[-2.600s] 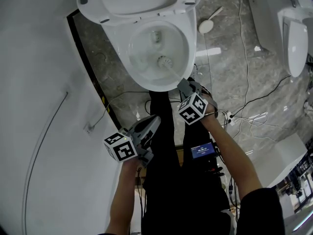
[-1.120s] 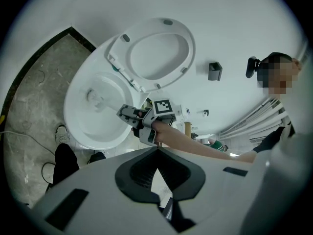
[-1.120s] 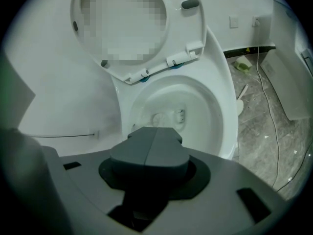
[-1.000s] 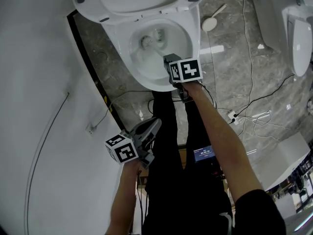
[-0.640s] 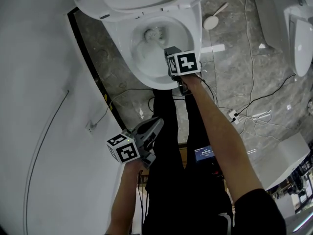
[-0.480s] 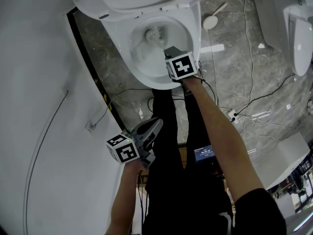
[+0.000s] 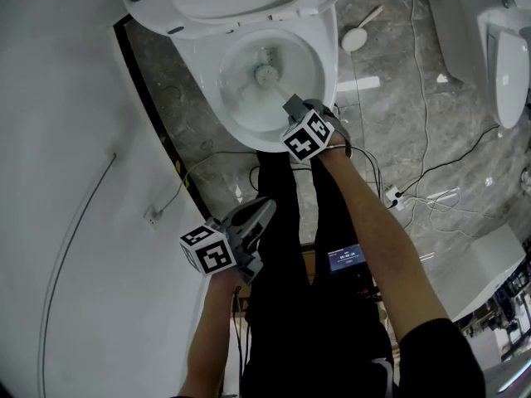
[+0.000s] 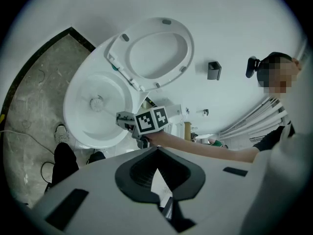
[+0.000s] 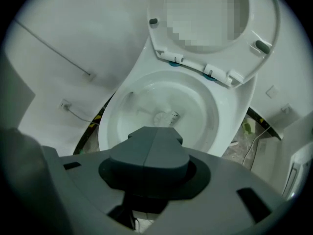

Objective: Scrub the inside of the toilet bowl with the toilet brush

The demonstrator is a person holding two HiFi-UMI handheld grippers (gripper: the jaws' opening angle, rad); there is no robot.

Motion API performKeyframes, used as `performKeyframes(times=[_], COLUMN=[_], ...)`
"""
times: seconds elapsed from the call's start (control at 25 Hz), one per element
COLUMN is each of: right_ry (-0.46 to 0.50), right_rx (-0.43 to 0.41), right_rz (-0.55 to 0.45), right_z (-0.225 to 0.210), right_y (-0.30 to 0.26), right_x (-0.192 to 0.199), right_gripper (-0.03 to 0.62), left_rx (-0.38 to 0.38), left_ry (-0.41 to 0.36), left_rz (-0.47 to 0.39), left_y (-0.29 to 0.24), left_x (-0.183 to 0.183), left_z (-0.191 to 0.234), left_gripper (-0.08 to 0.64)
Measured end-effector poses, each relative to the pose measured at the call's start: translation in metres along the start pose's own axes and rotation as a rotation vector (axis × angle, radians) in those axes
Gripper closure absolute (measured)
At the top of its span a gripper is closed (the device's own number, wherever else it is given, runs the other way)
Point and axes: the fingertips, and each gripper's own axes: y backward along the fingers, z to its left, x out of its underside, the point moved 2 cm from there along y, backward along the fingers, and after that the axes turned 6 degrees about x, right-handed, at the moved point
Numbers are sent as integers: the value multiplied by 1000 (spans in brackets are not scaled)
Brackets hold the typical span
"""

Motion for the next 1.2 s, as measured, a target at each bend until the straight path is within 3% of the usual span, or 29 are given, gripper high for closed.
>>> performKeyframes(times=[0.24, 0.4, 1.2], right_ry=[303, 415, 358], right_rx=[59, 74, -33], right_rz=[29, 41, 105], right_z=[-2, 0, 38], right_y=[8, 18, 89], right_x=[13, 20, 56], right_gripper=[431, 431, 430], left_rx=[5, 10, 41], left_ry=[-17, -29, -85], left_rz=[0, -13, -61], left_y=[-1, -2, 22], left_x=[-1, -4, -6], left_z=[-11, -20, -80], left_gripper=[549, 549, 549])
